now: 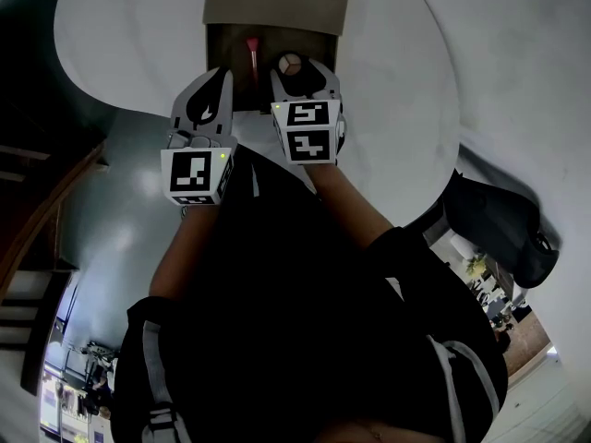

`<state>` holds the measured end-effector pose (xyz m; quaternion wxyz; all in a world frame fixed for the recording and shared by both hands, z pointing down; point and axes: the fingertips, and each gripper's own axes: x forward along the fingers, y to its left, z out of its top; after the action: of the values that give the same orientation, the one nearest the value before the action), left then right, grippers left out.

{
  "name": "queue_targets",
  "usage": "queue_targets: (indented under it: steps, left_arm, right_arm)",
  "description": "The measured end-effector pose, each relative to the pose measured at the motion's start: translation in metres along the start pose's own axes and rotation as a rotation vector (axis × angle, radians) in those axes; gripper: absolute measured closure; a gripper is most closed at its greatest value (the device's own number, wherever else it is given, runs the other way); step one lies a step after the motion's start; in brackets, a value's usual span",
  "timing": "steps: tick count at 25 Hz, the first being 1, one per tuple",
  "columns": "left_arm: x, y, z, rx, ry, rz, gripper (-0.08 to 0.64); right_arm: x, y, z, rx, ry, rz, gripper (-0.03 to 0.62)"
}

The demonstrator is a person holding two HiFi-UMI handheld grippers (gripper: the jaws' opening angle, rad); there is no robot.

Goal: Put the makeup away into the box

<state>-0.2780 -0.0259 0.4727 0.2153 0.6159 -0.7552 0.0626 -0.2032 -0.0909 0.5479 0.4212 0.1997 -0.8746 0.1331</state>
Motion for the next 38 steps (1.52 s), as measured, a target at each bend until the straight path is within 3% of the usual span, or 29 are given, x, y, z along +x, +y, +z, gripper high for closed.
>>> queue_targets:
  steps: [5,9,12,17,21,29,38]
  left_arm:
    - [-0.004,0.001,0.003,0.001,-0.019,0.002,0.554]
    - [-0.010,-0.003,0.008,0.014,-0.035,0.001,0.554]
    - [-0.017,-0.008,0.015,0.029,-0.057,0.002,0.554]
    - [-0.036,-0.021,0.035,0.058,-0.110,0.013,0.554]
    - [-0.054,-0.034,0.055,0.099,-0.155,0.024,0.554]
    - [-0.101,-0.065,0.112,0.173,-0.274,0.043,0.554]
    - [-0.160,-0.091,0.154,0.229,-0.387,0.070,0.554]
  right_arm:
    - [0.004,0.004,-0.005,-0.021,0.033,0.017,0.360]
    - [-0.004,0.001,0.000,0.016,-0.006,0.009,0.331]
    - [-0.023,-0.006,0.014,0.023,-0.090,-0.025,0.334]
    - [-0.074,-0.018,0.036,0.035,-0.255,-0.114,0.503]
    - [-0.121,-0.025,0.051,0.047,-0.384,-0.172,0.551]
    - [-0.219,-0.026,0.078,0.045,-0.624,-0.212,0.568]
    - [-0.305,-0.004,0.095,-0.019,-0.835,-0.200,0.569]
